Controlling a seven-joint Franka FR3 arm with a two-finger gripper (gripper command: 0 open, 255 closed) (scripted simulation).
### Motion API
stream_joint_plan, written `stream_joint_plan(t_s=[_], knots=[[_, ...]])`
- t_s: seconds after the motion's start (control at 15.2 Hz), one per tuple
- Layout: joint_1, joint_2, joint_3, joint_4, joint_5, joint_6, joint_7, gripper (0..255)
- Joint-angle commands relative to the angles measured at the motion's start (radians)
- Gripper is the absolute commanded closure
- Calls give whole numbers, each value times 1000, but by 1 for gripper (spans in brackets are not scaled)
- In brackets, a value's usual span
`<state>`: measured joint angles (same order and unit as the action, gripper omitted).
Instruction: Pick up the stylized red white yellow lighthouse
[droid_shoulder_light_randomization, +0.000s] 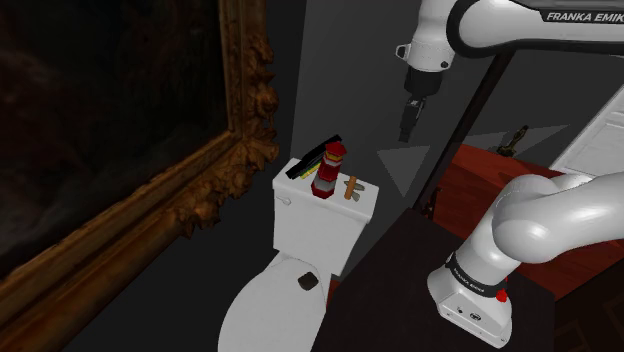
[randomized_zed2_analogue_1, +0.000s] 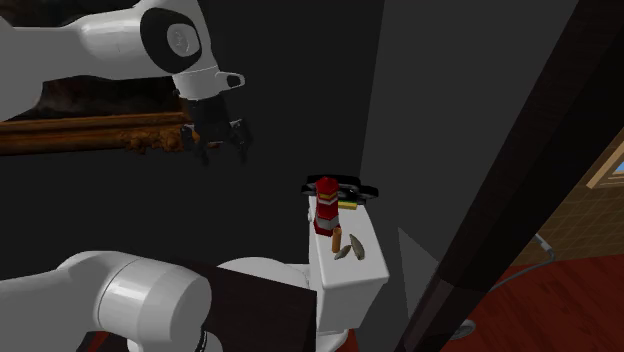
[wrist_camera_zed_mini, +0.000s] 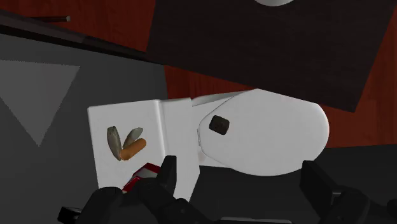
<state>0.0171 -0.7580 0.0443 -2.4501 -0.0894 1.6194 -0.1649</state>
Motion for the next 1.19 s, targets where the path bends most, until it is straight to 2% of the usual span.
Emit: stream_joint_plan(t_s=[0.0, 0.59, 1.12], knots=[[0, 0, 0, 0, 0, 0, 0, 0], [-69, 411, 66, 161, -117, 149, 157, 0], [-108, 777, 81, 399, -260, 165, 305, 0]])
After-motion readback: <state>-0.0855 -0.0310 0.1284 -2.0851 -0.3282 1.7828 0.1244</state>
